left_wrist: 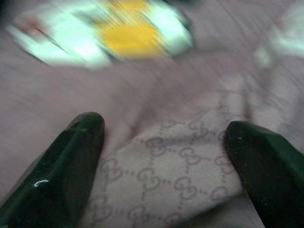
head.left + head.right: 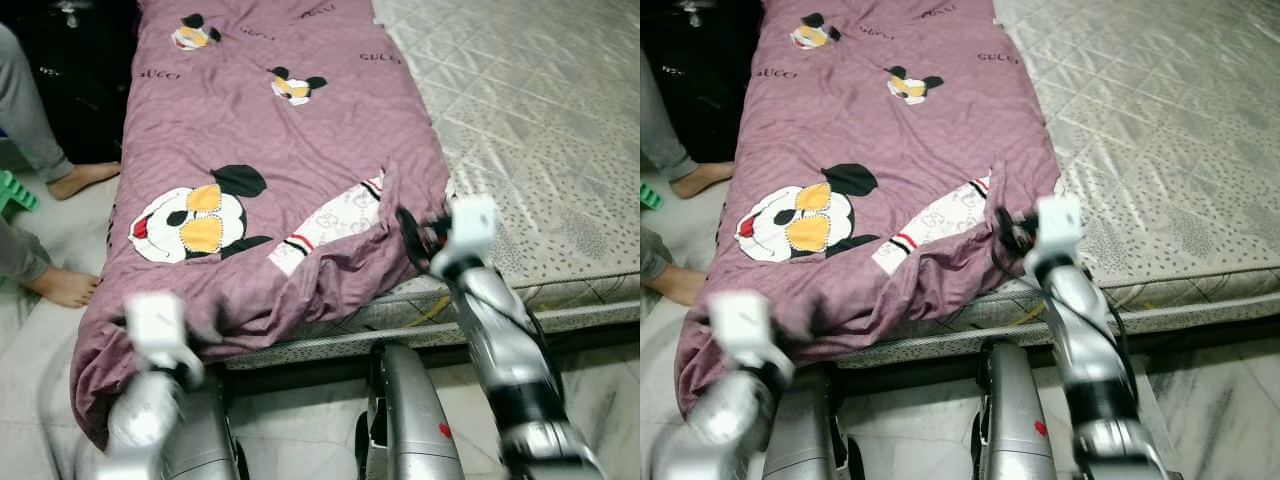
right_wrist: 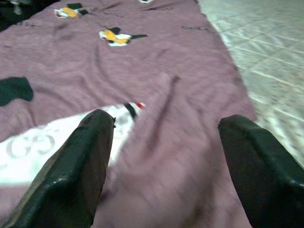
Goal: Clean up the room
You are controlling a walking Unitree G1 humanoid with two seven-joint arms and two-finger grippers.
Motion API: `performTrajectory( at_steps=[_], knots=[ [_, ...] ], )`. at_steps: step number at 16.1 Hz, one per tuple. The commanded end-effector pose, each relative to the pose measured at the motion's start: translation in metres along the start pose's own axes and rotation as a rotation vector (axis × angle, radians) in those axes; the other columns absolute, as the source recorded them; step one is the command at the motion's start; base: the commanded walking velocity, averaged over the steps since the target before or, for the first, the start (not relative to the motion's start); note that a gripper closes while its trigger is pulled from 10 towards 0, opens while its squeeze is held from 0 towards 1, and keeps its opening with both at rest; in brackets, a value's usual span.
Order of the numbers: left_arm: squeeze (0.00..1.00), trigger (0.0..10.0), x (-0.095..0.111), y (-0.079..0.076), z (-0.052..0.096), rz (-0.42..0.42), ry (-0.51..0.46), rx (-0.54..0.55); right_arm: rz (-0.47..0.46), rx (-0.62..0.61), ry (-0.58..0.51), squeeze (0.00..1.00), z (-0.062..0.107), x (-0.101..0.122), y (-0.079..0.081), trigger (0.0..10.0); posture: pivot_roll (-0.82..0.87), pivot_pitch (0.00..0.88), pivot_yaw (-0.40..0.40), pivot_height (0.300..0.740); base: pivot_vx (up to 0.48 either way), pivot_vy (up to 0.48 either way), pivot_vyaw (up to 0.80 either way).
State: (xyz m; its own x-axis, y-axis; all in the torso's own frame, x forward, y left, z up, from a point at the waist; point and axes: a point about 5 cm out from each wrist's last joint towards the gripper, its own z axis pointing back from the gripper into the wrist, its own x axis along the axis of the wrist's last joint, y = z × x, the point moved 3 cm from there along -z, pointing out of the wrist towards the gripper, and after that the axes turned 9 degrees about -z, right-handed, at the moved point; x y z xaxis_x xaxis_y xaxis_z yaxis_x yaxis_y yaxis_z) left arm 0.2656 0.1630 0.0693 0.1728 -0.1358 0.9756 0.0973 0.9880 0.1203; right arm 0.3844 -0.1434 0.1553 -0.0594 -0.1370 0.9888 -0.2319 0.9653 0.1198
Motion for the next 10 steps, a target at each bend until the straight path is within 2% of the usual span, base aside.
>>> performTrajectory(
  at_steps=[1, 2, 3, 5, 10],
  knots=[
    [0.00, 10.0, 0.001, -0.009, 0.002, -0.032, 0.004, -0.059, -0.008, 0.018, 0.031, 0.00, 0.000, -0.009, 0.004, 10.0, 0.10, 0.235, -0.022, 0.528, 0.000, 0.000, 0.00],
    [0.00, 10.0, 0.003, -0.019, 0.000, -0.045, 0.005, -0.104, -0.026, 0.053, 0.050, 0.00, -0.006, -0.010, 0.014, 10.0, 0.10, 0.232, -0.025, 0.528, 0.000, 0.000, 0.00],
    [0.00, 10.0, 0.005, -0.022, -0.004, -0.041, 0.006, -0.107, -0.023, 0.084, 0.101, 0.00, -0.009, -0.017, 0.023, 10.0, 0.10, 0.232, -0.019, 0.528, 0.000, 0.000, 0.00],
    [0.00, 10.0, 0.006, -0.025, -0.006, -0.049, 0.009, -0.127, 0.017, 0.095, 0.167, 0.00, -0.010, -0.032, 0.031, 10.0, 0.10, 0.232, -0.019, 0.528, 0.000, 0.000, 0.00],
    [0.00, 10.0, 0.006, -0.027, -0.007, -0.066, 0.027, -0.145, 0.067, 0.007, 0.274, 0.00, -0.020, -0.054, 0.047, 10.0, 0.09, 0.239, -0.004, 0.528, 0.000, 0.000, 0.00]
  ],
)
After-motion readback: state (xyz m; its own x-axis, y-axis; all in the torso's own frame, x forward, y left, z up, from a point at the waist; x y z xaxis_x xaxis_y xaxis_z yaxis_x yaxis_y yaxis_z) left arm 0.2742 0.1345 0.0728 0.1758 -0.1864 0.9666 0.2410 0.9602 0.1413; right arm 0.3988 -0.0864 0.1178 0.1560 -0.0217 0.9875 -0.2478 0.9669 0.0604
